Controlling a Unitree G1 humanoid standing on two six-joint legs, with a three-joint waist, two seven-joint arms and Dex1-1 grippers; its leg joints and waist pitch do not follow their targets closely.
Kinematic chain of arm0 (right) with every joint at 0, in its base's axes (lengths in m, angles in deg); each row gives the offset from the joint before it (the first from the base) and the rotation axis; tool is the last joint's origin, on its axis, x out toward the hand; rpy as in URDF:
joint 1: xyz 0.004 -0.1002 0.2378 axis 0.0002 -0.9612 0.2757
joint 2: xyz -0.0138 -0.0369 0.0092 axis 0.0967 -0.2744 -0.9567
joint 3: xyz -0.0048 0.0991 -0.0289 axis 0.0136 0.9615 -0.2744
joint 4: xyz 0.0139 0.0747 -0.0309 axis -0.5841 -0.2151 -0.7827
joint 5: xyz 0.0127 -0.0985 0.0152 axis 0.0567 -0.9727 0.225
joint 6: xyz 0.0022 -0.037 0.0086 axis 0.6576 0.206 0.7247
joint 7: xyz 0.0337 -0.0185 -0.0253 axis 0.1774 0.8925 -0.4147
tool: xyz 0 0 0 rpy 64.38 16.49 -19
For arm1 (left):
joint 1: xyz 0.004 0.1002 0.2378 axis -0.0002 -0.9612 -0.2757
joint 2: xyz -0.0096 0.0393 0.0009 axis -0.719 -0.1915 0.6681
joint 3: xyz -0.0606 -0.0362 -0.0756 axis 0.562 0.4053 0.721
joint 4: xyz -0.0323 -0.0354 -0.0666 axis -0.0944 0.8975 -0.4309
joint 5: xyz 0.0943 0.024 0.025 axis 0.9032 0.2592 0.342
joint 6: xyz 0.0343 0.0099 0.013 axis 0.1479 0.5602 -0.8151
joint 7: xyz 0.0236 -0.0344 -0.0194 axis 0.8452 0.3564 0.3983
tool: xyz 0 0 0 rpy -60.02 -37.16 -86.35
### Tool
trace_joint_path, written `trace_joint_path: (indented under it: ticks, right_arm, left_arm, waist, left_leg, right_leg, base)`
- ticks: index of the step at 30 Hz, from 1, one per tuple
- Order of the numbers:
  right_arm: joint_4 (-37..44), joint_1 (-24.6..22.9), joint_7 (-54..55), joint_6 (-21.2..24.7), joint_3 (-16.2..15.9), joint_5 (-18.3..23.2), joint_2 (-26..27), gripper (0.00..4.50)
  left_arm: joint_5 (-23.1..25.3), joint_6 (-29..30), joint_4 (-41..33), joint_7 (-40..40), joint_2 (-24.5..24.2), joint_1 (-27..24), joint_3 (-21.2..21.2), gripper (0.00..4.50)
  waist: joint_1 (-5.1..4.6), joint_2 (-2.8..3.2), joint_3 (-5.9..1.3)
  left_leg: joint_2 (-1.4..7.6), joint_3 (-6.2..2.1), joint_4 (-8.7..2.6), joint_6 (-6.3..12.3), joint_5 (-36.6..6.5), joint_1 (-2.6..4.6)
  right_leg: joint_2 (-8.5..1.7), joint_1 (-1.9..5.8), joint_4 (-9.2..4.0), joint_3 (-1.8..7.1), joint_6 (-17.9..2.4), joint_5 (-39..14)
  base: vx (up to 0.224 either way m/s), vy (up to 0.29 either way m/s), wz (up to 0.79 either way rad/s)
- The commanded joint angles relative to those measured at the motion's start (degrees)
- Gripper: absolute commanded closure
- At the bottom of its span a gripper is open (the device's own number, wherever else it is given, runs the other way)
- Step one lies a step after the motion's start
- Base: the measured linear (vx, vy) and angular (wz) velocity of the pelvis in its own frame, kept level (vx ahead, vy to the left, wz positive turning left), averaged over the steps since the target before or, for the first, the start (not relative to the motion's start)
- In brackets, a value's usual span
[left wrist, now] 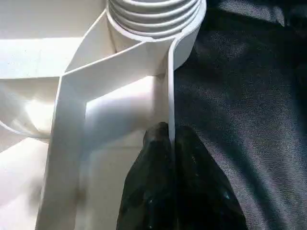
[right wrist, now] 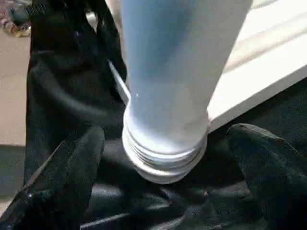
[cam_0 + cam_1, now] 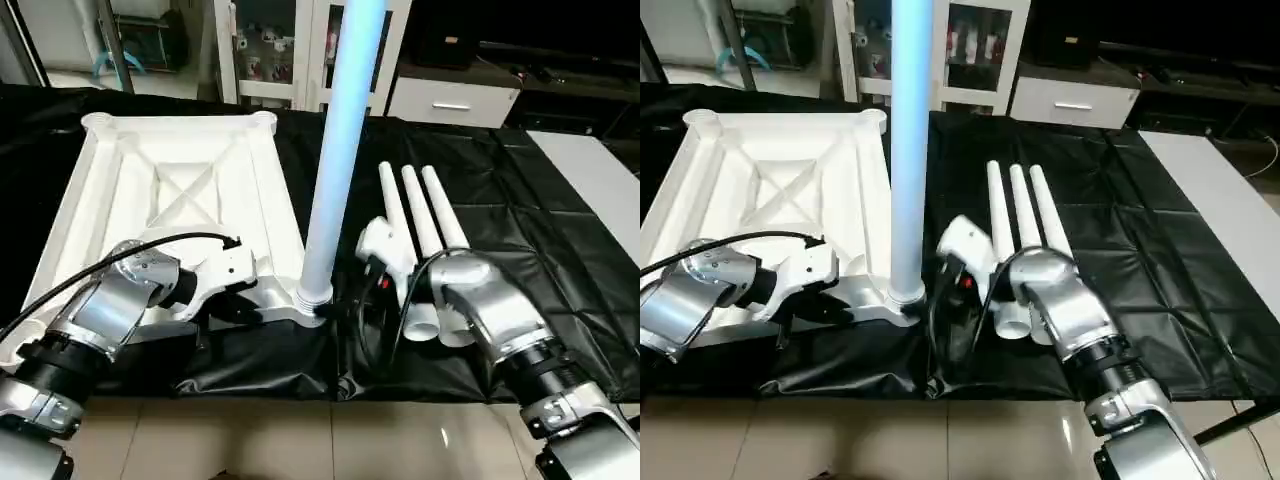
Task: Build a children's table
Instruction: Rotate leg to tighten
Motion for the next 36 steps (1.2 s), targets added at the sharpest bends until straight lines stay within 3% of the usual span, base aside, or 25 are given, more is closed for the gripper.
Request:
trace_joint_path:
  ticks: [1, 7, 17, 23, 36]
  right_arm:
    - [-1.50, 1.73, -0.08, -1.42, -0.45, -0.89, -0.08, 0.05]
    - [-6.40, 3.37, 0.06, -3.92, -1.28, -2.35, 1.77, 0.05]
    - [-12.04, 5.57, -2.11, -8.19, -0.70, -1.81, 4.15, 0.96]
    - [-13.02, 5.85, -3.85, -9.35, -0.69, -1.67, 4.16, 1.57]
    - [-13.94, 5.24, -6.00, -10.34, -0.26, -1.09, 4.55, 1.81]
  left_arm:
    - [1.46, 0.61, 0.04, -2.54, 0.51, -1.94, -4.56, 4.50]
    - [1.72, 0.79, -1.06, -2.78, 0.68, -2.19, -5.07, 4.50]
    - [2.19, 1.34, -2.92, -3.47, 0.40, -2.95, -5.95, 4.50]
    - [2.41, 1.50, -3.16, -3.51, 0.26, -3.01, -6.03, 4.50]
    - [2.86, 1.93, -3.39, -3.98, 0.20, -3.20, -6.21, 4.50]
  waist:
    - [-0.22, 0.98, -3.48]
    - [-0.18, 0.83, -3.53]
    - [-0.30, 0.64, -3.53]
    - [-0.33, 0.63, -3.64]
    - [-0.33, 0.76, -3.50]
  left_leg:
    - [1.22, -0.13, -4.09, -1.92, -18.33, 0.58]
    - [1.25, -0.07, -4.05, -1.81, -17.78, 0.61]
    - [1.28, -0.18, -4.08, -1.82, -18.96, 0.58]
    - [1.26, -0.11, -4.02, -1.55, -17.64, 0.53]
    - [1.30, -0.28, -4.06, -1.88, -20.45, 0.64]
  right_leg:
    - [-2.56, 2.33, -2.67, 2.19, -11.43, -16.69]
    - [-2.50, 2.39, -2.62, 2.18, -11.47, -16.13]
    - [-2.59, 2.35, -2.68, 2.21, -11.14, -17.79]
    - [-2.46, 2.50, -2.43, 2.18, -11.71, -15.73]
    - [-2.49, 2.23, -2.73, 2.18, -11.24, -18.93]
  base:
    - [0.000, 0.000, 0.00]
    - [0.000, 0.000, 0.00]
    - [0.000, 0.000, 0.00]
    - [0.000, 0.000, 0.00]
    - [0.000, 0.000, 0.00]
